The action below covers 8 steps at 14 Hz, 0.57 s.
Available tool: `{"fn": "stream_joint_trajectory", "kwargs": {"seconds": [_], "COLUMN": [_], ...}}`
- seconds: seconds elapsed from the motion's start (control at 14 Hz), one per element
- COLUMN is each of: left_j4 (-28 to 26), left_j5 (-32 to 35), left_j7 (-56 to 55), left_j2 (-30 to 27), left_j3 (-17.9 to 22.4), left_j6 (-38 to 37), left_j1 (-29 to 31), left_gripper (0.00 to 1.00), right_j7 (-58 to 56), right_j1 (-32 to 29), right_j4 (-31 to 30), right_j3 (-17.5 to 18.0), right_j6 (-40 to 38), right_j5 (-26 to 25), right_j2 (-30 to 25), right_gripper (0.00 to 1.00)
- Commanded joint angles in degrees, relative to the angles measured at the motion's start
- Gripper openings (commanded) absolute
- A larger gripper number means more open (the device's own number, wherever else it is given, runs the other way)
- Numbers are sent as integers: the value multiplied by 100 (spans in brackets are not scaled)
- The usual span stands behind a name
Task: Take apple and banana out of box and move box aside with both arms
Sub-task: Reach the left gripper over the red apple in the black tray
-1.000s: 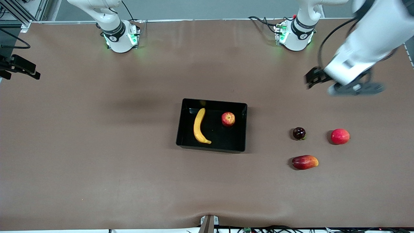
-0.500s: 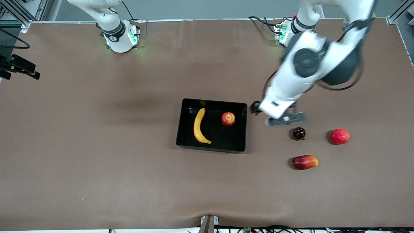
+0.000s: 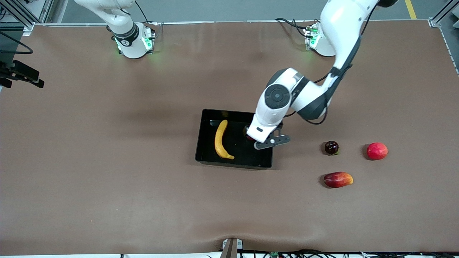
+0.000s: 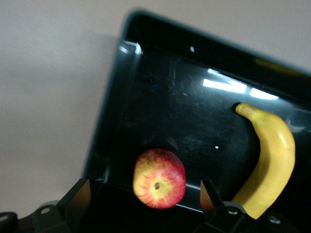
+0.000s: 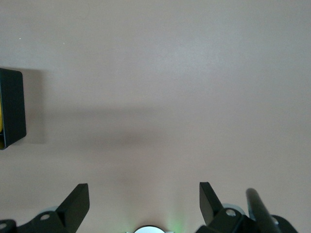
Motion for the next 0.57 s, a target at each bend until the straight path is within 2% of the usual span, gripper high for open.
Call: {"fn": "stream_joint_trajectory", "kwargs": {"seconds": [0.0, 0.5], "left_j4": [166, 105], "left_j5": [103, 147], "left_j7": [-149, -166], "left_j2": [283, 687], "left_j3": [41, 50], "left_j6": [75, 217], "left_j1": [-203, -318], "left_gripper": [100, 100], "right_j7": [21, 21], "right_j1": [-107, -142], "right_j4": [2, 2], "right_j3": [79, 70], "right_j6": [-47, -38], "right_j5": [-39, 5], "right_j2": [-45, -45], "right_gripper": [100, 100]}}
